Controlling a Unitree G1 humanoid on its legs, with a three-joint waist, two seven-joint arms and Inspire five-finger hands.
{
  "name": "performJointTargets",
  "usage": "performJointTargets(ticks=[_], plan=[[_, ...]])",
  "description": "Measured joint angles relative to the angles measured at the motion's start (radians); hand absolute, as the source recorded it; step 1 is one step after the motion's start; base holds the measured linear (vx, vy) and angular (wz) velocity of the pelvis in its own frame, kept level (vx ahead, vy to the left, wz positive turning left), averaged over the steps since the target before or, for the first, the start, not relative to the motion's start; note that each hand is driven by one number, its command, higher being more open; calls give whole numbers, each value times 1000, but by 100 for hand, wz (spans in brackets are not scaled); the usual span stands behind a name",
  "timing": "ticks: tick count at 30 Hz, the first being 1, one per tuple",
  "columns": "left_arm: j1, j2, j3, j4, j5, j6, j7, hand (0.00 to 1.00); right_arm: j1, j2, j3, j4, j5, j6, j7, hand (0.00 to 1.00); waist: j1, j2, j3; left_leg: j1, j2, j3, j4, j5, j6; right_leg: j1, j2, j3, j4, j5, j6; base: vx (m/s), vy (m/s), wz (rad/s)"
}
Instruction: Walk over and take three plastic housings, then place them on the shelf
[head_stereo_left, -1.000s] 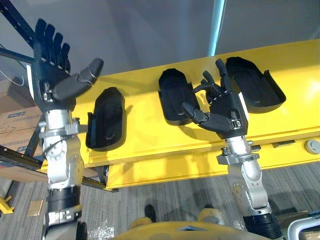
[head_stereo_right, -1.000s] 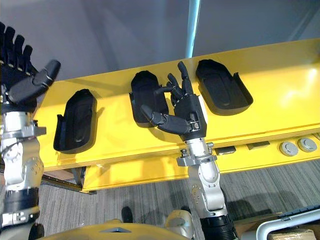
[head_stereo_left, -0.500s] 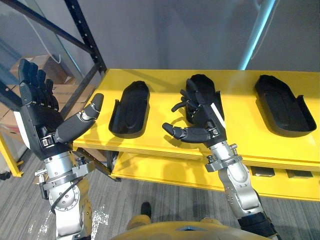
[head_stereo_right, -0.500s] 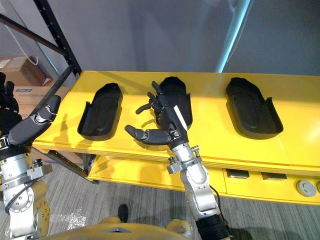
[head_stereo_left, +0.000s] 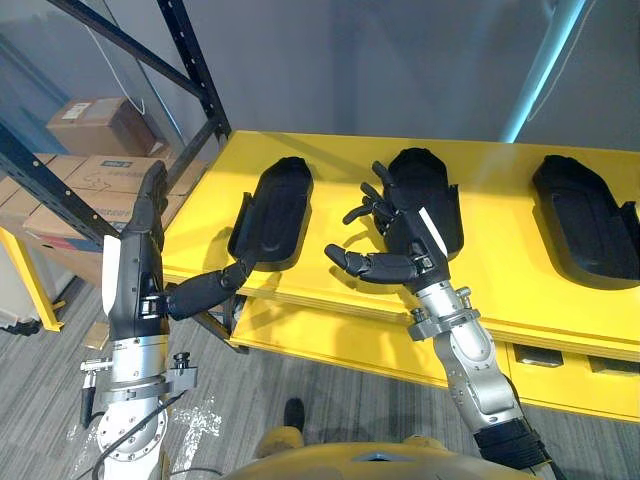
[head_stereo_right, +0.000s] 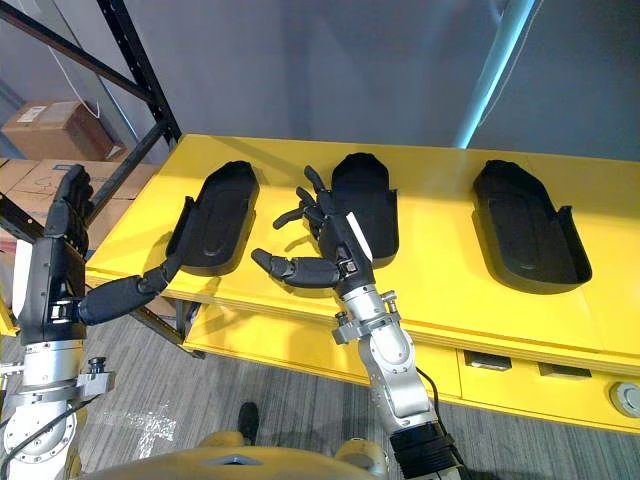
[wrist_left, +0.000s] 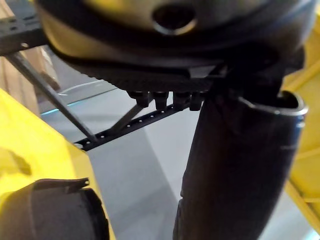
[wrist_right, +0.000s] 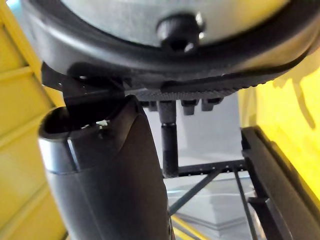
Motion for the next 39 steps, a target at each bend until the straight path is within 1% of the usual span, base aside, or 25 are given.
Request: performJointTargets(ticks=[1,3,6,8,10,12,14,18,20,22,24,27,31,33,34,36,38,39], plan=[[1,-1,0,16,0,15,19,100,0,0,1,0,0,-1,4,100,2,1,1,0,-1,-4,0,0,0,-3,-3,-4,12,-13,3,11,-41,9],[21,-2,2,47,0,22,45,100,0,0,5,0,1,-2,9,100,7,-1,1,-1,-2,-10,2,-1,1,-3,-6,-14,26,-25,-2,22,-46,11],[37,-4,2,67,1,38,57,100,0,0,5,0,1,-3,9,100,10,-2,2,-15,-2,-20,12,-1,1,-7,-7,-27,32,-36,0,21,-37,11],[36,-5,5,85,28,48,67,100,0,0,6,0,2,-3,10,100,25,-4,3,-20,-2,-20,16,-1,1,-16,-9,-27,46,-45,-3,12,-28,6],[40,-9,8,99,44,72,67,100,-1,1,9,0,2,-3,13,100,30,-4,3,-20,-2,-21,16,-1,1,-15,-9,-33,49,-50,-8,10,-29,8],[42,-9,13,119,47,82,71,100,-1,0,12,0,2,-3,15,100,31,-4,3,-20,-2,-22,16,-1,1,-16,-10,-38,50,-55,-7,1,-24,7],[43,-10,16,145,87,104,89,100,-1,1,19,0,11,-2,16,100,33,-4,3,-26,-2,-22,17,-1,1,-18,-10,-42,49,-57,-7,7,-18,6],[42,-10,23,178,139,104,104,100,-2,0,19,0,19,2,27,100,31,-8,5,-33,-2,-24,18,-1,1,-19,-10,-40,50,-56,-9,6,-2,1],[33,-7,23,178,193,104,130,100,-1,0,24,0,19,2,32,100,29,-9,6,-31,-2,-22,17,-1,1,-20,-10,-38,49,-56,-10,-10,-4,-2],[27,-6,23,180,187,99,154,100,0,0,30,0,21,2,32,100,25,-9,7,-29,-2,-15,17,-1,1,-27,-10,-32,49,-56,-10,-38,-1,-8],[-7,0,24,214,186,84,193,100,9,1,32,0,48,2,31,100,25,-9,7,-29,-2,-7,17,-2,2,-32,-10,-21,49,-55,-9,-27,6,-9],[-49,3,33,266,177,71,223,100,32,3,29,0,50,3,27,100,22,-10,7,-26,-2,8,14,-2,2,-36,-9,-1,49,-51,-5,1,11,-13],[-91,12,56,337,131,58,254,100,61,13,14,26,50,2,28,100,-1,-14,10,-5,0,37,4,-4,-1,-37,-7,25,46,-44,3,1,10,-19],[-104,14,56,366,116,55,263,100,70,20,1,26,50,-2,30,100,-5,-15,11,6,2,52,-2,-6,-3,-38,-4,40,41,-40,4,-2,9,-23],[-107,14,57,380,115,55,269,100,73,21,-5,26,50,-2,31,100,-9,-16,11,10,4,60,0,-11,-10,-38,-3,48,42,-39,6,3,15,-31],[-114,14,57,413,110,54,280,100,80,27,-16,26,50,-3,35,100,-14,-19,13,22,5,76,0,-17,-14,-37,-2,63,40,-37,8,4,12,-22],[-133,14,70,454,108,54,289,100,86,39,-42,26,50,-7,49,100,-30,-20,14,23,5,82,0,-19,-17,-38,-1,68,33,-32,9,2,11,-8],[-137,14,73,463,104,53,290,100,88,39,-47,26,51,-9,51,100,-31,-20,14,24,6,86,0,-20,-16,-38,1,71,29,-30,9,8,14,-15]])
